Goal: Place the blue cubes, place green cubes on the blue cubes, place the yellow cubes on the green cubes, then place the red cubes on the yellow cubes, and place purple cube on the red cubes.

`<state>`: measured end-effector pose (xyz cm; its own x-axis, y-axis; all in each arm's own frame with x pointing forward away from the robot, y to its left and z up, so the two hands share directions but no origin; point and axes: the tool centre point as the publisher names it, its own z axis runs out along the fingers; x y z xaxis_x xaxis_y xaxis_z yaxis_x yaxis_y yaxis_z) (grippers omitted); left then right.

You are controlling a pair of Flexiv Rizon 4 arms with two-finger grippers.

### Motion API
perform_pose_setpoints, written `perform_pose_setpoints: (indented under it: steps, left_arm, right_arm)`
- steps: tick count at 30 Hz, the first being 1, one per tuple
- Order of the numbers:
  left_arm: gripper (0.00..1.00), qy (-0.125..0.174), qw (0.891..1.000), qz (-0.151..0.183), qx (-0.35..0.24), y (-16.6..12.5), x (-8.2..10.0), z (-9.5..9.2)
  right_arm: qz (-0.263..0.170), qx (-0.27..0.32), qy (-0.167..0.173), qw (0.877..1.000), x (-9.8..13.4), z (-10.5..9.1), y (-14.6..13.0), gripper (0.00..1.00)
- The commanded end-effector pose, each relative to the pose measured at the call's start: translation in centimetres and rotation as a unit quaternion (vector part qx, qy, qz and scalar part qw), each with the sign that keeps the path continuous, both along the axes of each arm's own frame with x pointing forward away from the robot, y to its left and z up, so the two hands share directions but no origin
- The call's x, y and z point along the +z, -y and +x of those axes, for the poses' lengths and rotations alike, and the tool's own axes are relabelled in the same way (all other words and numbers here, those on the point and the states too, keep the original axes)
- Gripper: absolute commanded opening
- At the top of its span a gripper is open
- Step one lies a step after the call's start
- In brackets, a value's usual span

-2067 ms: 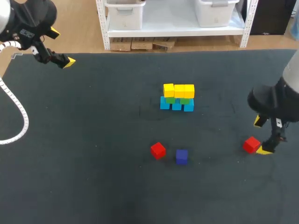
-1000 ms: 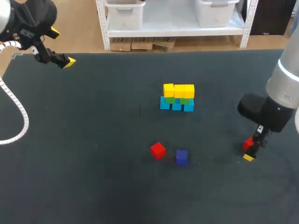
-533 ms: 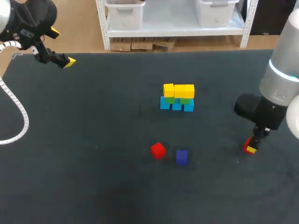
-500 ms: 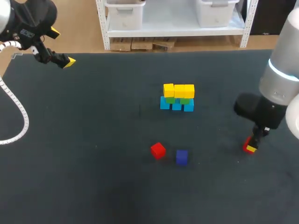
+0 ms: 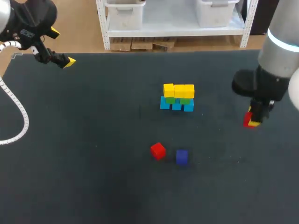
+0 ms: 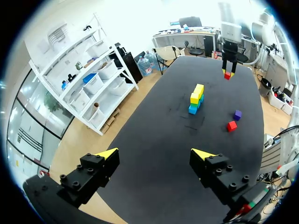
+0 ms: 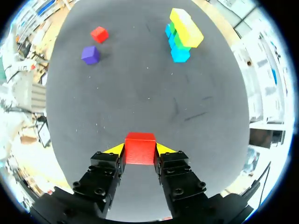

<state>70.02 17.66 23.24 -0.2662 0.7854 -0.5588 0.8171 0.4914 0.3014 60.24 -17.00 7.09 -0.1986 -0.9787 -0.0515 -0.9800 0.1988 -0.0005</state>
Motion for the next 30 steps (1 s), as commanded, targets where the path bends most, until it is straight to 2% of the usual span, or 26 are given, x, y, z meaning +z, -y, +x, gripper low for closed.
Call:
perform_pose_setpoints:
  steps: [1, 7, 10, 23, 30]
  left_arm:
    - [1.00, 0.001, 1.000, -0.002, -0.003, -0.2, 0.0, 0.0]
    - [1.00, 0.001, 1.000, -0.002, -0.003, -0.2, 0.0, 0.0]
    - [1.00, 0.001, 1.000, -0.002, -0.003, -0.2, 0.0, 0.0]
    - [1.00, 0.001, 1.000, -0.002, -0.003, -0.2, 0.0, 0.0]
    - [1.00, 0.001, 1.000, -0.002, -0.003, -0.2, 0.0, 0.0]
  right_arm:
    - [-0.005, 0.017, -0.017, 1.000, 2.8, 1.8, -0.7, 0.00]
    - [-0.005, 0.051, -0.003, 0.999, 5.7, 4.7, -3.3, 0.00]
    - [0.002, 0.065, -0.001, 0.998, 6.2, 5.9, -4.9, 0.00]
    - [0.018, 0.104, 0.001, 0.994, 6.0, 9.6, -10.0, 0.00]
    - [0.009, 0.116, 0.005, 0.993, 5.5, 11.1, -12.0, 0.00]
